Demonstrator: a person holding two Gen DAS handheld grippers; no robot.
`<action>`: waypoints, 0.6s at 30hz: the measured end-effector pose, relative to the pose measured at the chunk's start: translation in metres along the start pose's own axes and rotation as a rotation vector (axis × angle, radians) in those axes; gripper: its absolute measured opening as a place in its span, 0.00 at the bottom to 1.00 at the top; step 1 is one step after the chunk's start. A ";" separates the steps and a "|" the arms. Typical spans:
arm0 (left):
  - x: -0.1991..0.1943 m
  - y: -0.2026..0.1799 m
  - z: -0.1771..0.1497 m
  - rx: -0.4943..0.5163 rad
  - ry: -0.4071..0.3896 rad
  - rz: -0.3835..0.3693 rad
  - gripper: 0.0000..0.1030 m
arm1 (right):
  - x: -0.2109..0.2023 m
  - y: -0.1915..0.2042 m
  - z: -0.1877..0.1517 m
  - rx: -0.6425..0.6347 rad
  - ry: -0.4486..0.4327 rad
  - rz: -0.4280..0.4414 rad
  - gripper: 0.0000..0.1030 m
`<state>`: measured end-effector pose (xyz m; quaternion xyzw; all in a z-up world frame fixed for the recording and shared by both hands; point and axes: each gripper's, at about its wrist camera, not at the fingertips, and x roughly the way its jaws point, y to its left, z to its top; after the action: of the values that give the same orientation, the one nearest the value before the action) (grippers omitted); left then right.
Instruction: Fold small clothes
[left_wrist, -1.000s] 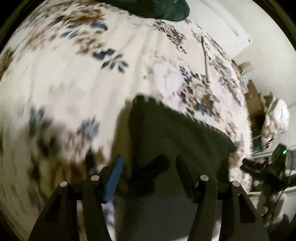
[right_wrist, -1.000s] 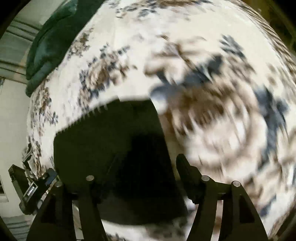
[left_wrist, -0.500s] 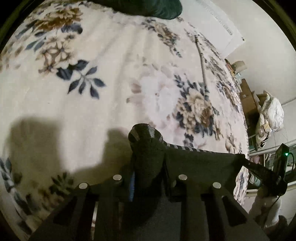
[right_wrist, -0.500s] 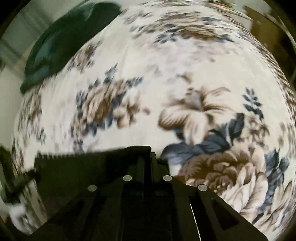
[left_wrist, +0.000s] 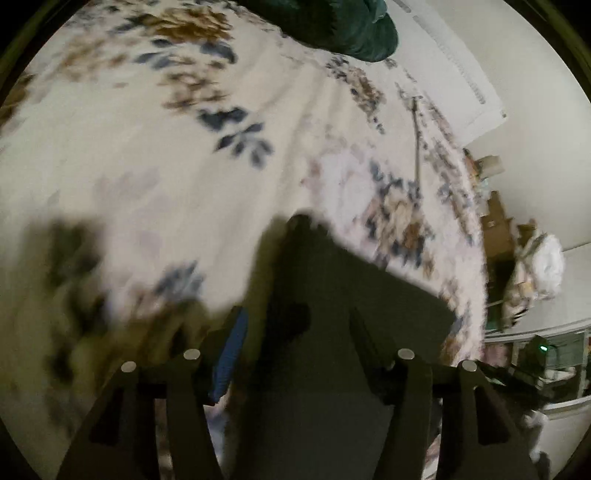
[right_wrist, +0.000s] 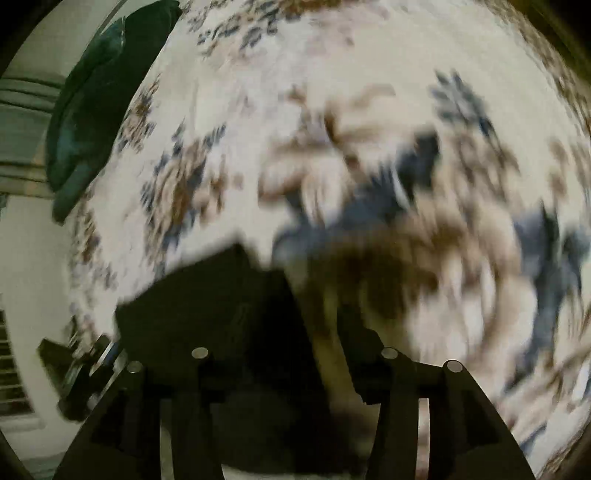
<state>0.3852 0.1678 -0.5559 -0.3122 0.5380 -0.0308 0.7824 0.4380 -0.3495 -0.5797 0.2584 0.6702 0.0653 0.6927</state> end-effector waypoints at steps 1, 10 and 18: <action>-0.005 0.000 -0.011 0.002 0.001 0.011 0.54 | 0.000 -0.002 -0.015 0.005 0.024 0.016 0.49; -0.001 0.008 -0.078 -0.036 0.102 0.081 0.54 | 0.035 -0.007 -0.108 0.023 0.033 -0.088 0.09; -0.002 0.004 -0.077 -0.016 0.091 0.070 0.54 | 0.040 -0.024 -0.113 0.000 0.061 -0.116 0.08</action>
<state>0.3166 0.1368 -0.5741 -0.2976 0.5838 -0.0131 0.7553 0.3265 -0.3217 -0.6225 0.2171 0.7048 0.0328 0.6746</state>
